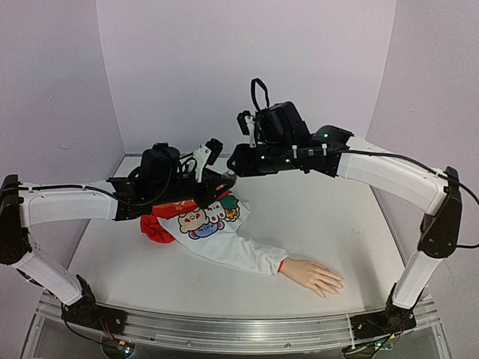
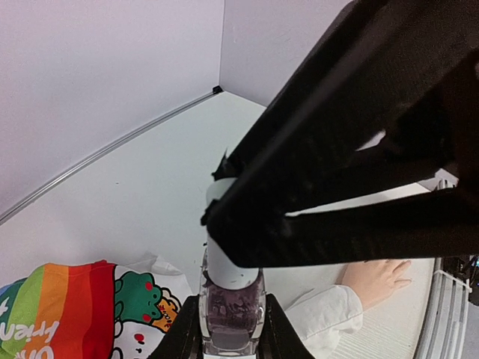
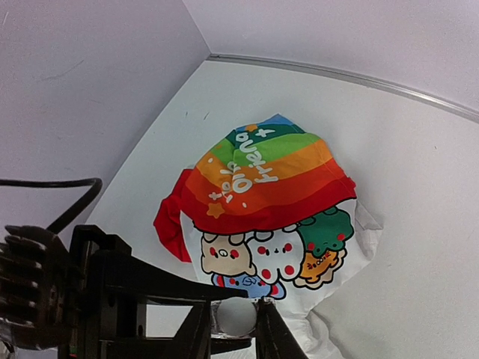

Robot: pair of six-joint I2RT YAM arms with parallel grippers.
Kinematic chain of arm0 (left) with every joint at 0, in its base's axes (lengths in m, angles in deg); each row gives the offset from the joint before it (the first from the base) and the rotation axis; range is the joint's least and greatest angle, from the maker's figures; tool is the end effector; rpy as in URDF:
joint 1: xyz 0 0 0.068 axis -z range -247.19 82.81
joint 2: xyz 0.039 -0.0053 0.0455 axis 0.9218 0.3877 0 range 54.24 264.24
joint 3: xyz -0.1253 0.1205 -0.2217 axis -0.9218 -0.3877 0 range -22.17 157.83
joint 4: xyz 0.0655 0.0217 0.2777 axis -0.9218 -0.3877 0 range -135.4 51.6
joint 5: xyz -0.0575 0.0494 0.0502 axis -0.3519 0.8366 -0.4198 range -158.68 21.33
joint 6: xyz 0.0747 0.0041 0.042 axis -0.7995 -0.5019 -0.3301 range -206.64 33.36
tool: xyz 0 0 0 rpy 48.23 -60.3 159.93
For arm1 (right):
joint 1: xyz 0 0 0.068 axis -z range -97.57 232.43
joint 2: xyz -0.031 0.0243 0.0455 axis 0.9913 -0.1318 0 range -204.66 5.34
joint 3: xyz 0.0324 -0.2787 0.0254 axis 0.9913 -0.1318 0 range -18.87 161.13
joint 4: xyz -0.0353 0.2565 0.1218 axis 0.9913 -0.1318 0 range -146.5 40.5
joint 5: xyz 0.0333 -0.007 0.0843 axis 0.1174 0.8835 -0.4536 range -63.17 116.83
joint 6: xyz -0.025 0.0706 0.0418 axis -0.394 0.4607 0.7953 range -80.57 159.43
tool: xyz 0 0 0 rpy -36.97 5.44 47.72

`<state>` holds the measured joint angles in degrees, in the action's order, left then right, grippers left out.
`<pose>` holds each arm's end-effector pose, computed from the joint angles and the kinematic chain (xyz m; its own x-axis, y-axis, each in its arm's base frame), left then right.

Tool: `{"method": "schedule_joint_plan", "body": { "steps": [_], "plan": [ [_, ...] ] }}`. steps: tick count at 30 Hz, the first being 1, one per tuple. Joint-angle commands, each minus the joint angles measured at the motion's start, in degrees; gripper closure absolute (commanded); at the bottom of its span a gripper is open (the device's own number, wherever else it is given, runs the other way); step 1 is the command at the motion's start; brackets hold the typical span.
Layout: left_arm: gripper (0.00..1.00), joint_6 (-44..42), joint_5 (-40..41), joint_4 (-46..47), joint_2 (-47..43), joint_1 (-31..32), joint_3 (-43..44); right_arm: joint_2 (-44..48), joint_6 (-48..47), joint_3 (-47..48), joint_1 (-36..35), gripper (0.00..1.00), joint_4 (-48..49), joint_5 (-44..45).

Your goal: Paint the nails

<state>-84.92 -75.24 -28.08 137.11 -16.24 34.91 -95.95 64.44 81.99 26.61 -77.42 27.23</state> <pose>0.2454 -0.3162 0.2809 -0.1930 0.1907 -0.9625 0.8356 0.5462 -0.0594 0.2684 0.3940 0.3684 -0.5900 -0.1164 -0.7990 -0.6337 0.6799 0.3689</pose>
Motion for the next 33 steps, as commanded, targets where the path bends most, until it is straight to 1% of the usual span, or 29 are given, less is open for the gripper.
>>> {"method": "schedule_joint_plan", "body": {
  "steps": [1, 3, 4, 6, 7, 8, 10, 11, 12, 13, 14, 16, 17, 19, 20, 21, 23, 25, 27, 30, 33],
  "plan": [
    [1.00, 1.23, -7.81, 4.24, -5.05, 0.33, -0.03, 1.25, -6.40, -0.28, -0.45, 0.84, 1.67, -8.86],
    [1.00, 1.54, -13.13, 4.35, -6.08, 0.26, -0.31, 2.13, -9.90, -1.42, -0.39, 0.96, 2.09, -14.29],
    [1.00, 1.60, -17.23, 4.37, -6.70, 0.22, -0.39, 2.72, -11.99, -2.18, -0.40, 1.00, 2.21, -18.24],
    [1.00, 2.33, -28.40, 5.46, -7.87, -0.31, -1.02, 4.18, -19.32, -3.93, -0.35, 1.00, 2.15, -29.80],
    [1.00, 3.08, -35.91, 6.28, -8.48, -0.67, -1.28, 5.49, -22.97, -5.39, -0.34, 1.00, 2.04, -38.43],
    [1.00, 4.45, -41.65, 6.74, -8.52, -1.10, -1.01, 6.99, -27.99, -6.92, -0.30, 1.00, 1.94, -45.77],
    [1.00, 7.59, -54.57, 6.67, -7.29, -1.60, 0.76, 9.15, -33.23, -9.97, -0.19, 1.00, 1.80, -53.30],
    [1.00, 9.57, -58.40, 6.44, -6.21, -1.76, 2.12, 9.47, -34.33, -10.31, -0.03, 1.00, 1.23, -55.65],
    [1.00, 10.90, -60.95, 6.07, -5.59, -1.81, 2.87, 9.41, -34.94, -10.21, 0.28, 1.00, 0.67, -57.93],
    [1.00, 10.76, -60.74, 5.15, -5.21, -1.82, 3.58, 9.23, -34.99, -10.02, 0.57, 1.00, -0.06, -58.64],
    [1.00, 9.89, -59.75, 3.60, -5.10, -1.82, 4.06, 9.19, -34.93, -9.92, 0.77, 1.00, -0.58, -58.51],
    [1.00, 5.22, -52.17, -0.18, -6.16, -1.78, 3.70, 10.02, -34.40, -10.62, 0.84, 0.99, -0.52, -53.89],
    [1.00, 3.74, -46.99, -1.44, -6.69, -1.81, 3.25, 11.00, -33.68, -11.45, 0.86, 0.86, -0.16, -49.01],
    [1.00, 1.04, -31.88, -2.57, -7.45, -1.82, 2.47, 12.14, -30.42, -12.37, 0.86, 0.61, 1.47, -40.27],
    [1.00, 0.22, -25.90, -3.02, -7.52, -1.81, 2.23, 12.44, -26.92, -12.57, 0.87, 0.54, 2.84, -34.43],
    [1.00, -0.27, -18.62, -3.29, -7.33, -1.76, 2.17, 12.60, -23.22, -12.64, 0.85, 0.50, 3.78, -27.66],
    [1.00, -1.54, -8.91, -3.61, -6.28, -1.73, 2.28, 12.28, -15.89, -12.53, 0.88, 0.38, 5.17, -15.79],
    [1.00, -3.26, -2.89, -3.31, -5.22, -1.66, 2.37, 11.15, -9.84, -11.48, 0.84, 0.35, 5.16, -6.46],
    [1.00, -4.31, 0.30, -2.34, -4.32, -1.54, 2.39, 10.04, -5.06, -10.46, 0.85, 0.34, 5.14, -1.83],
    [1.00, -4.68, 2.80, -0.41, -3.43, -1.48, 2.25, 8.02, 0.71, -8.42, 0.88, 0.34, 4.99, 0.98],
    [1.00, -4.17, 3.87, 1.13, -2.34, -1.46, 2.59, 4.82, 3.08, -5.05, 0.38, 0.37, 4.45, 1.19]
  ]
}}
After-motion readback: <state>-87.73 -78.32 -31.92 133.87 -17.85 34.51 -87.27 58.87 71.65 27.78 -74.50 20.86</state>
